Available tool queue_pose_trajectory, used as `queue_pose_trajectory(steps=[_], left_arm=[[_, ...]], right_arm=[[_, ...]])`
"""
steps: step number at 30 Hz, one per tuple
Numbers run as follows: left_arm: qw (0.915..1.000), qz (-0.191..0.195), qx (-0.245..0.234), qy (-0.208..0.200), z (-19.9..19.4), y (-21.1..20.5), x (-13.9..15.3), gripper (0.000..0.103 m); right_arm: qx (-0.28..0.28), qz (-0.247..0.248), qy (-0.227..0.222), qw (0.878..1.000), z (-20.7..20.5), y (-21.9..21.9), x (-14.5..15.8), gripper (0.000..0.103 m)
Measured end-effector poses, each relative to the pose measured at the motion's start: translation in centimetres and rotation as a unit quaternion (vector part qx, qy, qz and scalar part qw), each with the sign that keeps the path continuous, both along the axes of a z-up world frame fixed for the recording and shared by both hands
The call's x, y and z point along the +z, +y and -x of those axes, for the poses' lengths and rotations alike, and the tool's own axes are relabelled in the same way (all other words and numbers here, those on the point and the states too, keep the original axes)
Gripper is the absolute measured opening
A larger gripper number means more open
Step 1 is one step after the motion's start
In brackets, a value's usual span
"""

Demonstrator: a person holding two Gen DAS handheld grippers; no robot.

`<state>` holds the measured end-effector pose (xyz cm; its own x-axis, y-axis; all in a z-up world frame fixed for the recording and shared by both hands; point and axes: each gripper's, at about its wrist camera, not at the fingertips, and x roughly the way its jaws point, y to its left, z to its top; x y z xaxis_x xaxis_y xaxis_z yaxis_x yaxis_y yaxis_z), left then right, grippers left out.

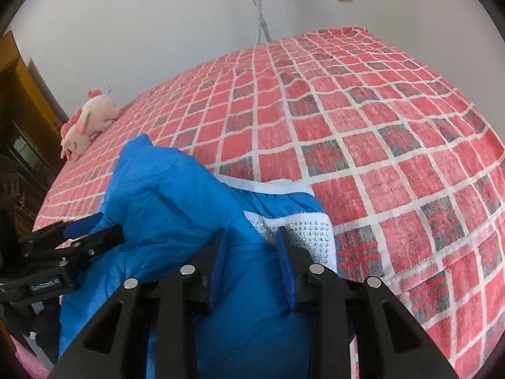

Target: Fold large clothes

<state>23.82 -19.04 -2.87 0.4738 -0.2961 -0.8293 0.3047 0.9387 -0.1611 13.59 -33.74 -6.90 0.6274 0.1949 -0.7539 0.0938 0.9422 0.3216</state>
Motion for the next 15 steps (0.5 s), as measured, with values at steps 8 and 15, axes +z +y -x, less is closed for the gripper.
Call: queue_pose_trajectory(steps=[8,15], left_arm=[[0.9986,0.012,0.017,-0.049,5.3,2.7,3.0,0.066],[0.9987,0.005,0.006,-0.05,6.6,1.9,0.2,0.07]], right_arm=[[0.035,0.011,-0.073,0.997,6.7,0.9,4.9,0.033],[0.033,0.038,-0.052,0.997,7.1,2.2,1.2,0.031]])
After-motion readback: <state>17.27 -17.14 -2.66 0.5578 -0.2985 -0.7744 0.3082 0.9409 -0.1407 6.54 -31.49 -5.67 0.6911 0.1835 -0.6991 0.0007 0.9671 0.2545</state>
